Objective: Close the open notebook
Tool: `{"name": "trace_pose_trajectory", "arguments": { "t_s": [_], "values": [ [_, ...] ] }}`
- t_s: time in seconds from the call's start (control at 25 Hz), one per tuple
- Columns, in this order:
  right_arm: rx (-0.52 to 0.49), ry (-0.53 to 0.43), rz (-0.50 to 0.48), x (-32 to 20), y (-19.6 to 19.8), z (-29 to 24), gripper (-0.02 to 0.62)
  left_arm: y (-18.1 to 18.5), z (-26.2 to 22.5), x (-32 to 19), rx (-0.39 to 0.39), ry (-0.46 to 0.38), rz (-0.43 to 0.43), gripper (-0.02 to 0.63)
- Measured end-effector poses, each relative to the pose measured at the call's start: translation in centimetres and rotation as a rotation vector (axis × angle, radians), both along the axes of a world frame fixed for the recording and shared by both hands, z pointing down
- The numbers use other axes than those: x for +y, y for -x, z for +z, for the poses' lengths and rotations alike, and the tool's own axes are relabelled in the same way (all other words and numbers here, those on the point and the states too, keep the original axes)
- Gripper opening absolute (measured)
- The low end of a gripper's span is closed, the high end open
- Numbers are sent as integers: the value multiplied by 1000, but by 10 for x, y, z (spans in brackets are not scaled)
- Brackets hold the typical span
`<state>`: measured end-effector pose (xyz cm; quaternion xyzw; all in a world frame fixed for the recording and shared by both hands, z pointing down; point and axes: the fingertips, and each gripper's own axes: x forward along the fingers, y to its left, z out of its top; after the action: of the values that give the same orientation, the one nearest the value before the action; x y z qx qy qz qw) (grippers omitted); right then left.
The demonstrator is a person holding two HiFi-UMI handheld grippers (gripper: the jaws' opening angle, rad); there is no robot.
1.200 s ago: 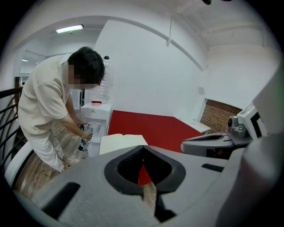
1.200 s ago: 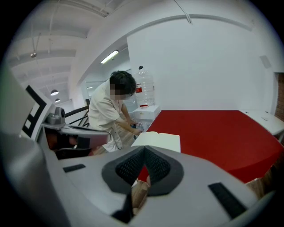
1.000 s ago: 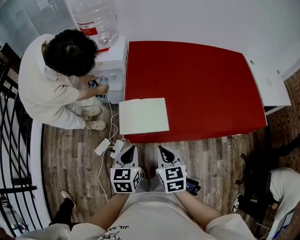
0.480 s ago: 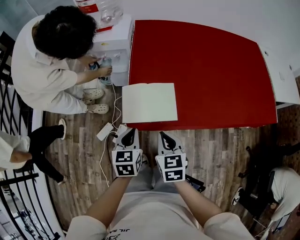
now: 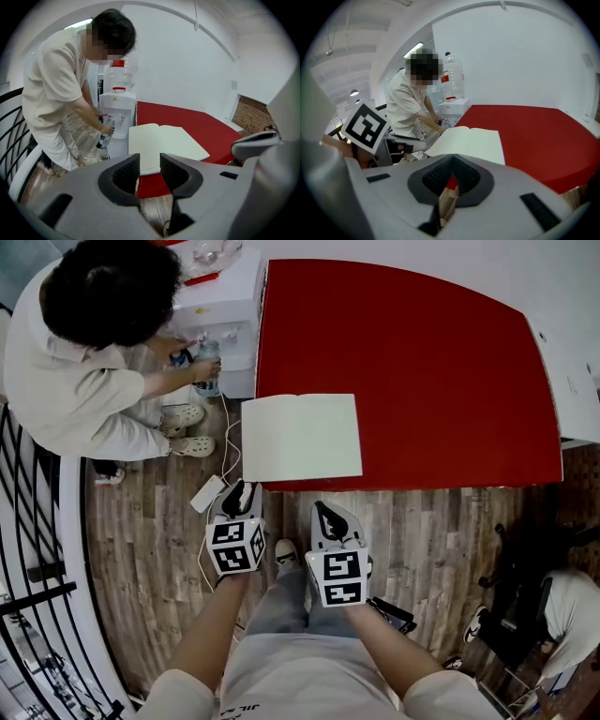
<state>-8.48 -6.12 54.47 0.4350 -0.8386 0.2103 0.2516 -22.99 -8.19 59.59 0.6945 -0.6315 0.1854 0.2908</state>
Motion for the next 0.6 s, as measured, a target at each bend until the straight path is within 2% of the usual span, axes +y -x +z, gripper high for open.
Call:
{"name": "trace_pose_trajectory", "arguments": {
  "t_s": [0.28,0.48,0.6],
  "values": [
    [12,3,-11,0,4,11,6,23,39,-9,57,67,-59,184],
    [10,22,-21,5,10,21,6,27,65,-11,183,127,-92,195],
    [11,34,-23,7,13,25,6,32,73,-12,219,145,-113,195]
  ]
}}
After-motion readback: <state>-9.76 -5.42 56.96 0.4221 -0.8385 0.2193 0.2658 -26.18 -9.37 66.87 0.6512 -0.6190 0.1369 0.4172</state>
